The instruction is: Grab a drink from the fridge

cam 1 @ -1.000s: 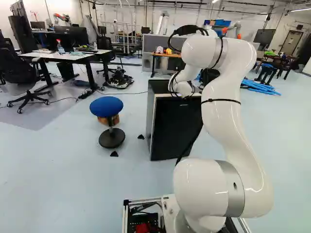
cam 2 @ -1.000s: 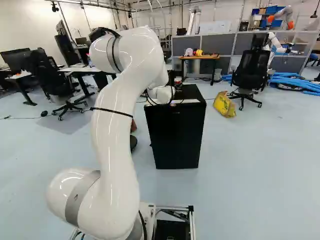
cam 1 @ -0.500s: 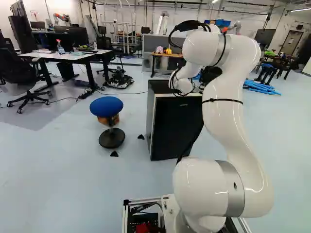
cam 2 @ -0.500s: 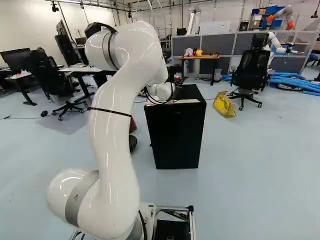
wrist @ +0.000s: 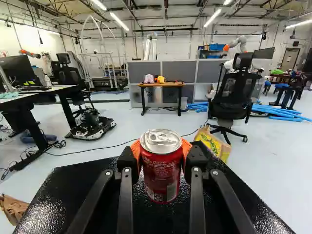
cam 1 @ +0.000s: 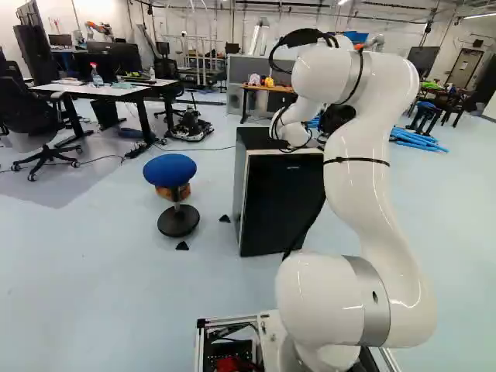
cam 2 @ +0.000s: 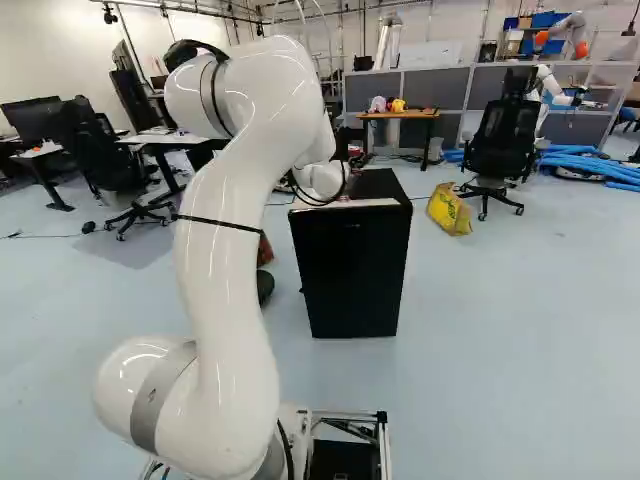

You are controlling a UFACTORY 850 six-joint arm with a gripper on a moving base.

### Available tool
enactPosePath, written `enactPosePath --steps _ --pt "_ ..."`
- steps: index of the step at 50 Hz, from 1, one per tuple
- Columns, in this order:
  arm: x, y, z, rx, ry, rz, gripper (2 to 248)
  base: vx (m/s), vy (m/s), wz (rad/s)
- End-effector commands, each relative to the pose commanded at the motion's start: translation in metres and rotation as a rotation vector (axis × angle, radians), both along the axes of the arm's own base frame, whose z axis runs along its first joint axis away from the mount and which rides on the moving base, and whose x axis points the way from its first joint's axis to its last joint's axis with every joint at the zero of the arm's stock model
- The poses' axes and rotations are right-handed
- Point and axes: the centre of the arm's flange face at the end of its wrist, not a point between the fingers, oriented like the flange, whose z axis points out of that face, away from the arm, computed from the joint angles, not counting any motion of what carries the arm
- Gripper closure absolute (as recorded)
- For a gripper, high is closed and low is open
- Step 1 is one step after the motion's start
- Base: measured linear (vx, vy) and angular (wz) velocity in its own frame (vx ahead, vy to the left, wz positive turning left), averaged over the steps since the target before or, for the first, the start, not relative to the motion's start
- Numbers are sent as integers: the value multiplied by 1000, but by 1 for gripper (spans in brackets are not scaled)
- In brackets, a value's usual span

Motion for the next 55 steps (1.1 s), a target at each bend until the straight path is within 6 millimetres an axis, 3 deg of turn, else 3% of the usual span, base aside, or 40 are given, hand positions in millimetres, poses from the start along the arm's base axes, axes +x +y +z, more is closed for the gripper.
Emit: enactPosePath --steps 29,55 --pt "-21 13 7 3 18 14 150 0 0 0" --pt "-65 38 19 8 52 40 150 0 0 0"
